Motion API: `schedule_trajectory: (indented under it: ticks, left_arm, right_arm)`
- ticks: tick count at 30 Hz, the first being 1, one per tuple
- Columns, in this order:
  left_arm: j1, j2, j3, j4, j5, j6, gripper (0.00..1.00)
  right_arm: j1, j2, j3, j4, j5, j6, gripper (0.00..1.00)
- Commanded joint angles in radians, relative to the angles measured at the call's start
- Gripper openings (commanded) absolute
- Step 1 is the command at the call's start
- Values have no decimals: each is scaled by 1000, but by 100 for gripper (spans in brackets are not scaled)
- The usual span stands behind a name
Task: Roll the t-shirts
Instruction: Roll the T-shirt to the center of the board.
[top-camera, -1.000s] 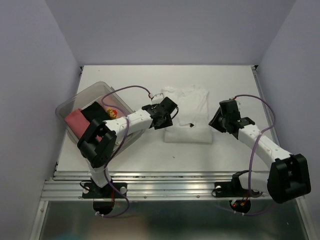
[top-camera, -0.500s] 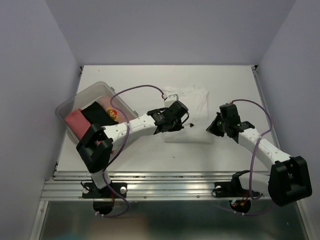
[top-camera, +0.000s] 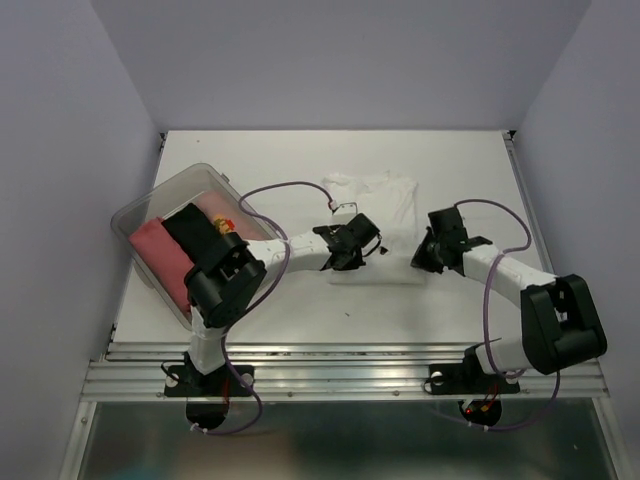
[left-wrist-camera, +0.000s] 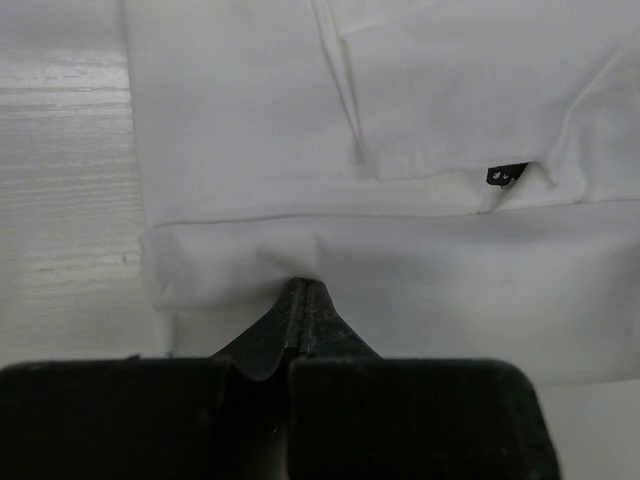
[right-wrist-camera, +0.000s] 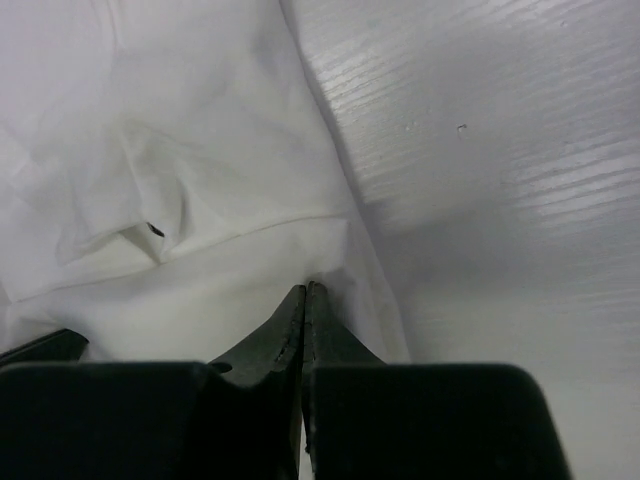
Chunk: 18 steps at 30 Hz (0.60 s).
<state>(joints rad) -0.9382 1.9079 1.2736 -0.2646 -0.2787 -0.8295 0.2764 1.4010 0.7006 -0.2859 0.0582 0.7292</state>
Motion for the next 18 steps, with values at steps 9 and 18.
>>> schedule_trajectory:
  ticks: [9, 18]
  left_arm:
    - [6, -369, -173, -13, -132, -13, 6]
    - [9, -428, -373, 72, 36, -97, 53]
  right_arm:
    - [1, -376, -36, -148, 167, -44, 35]
    - [1, -445, -203, -125, -44, 62, 51]
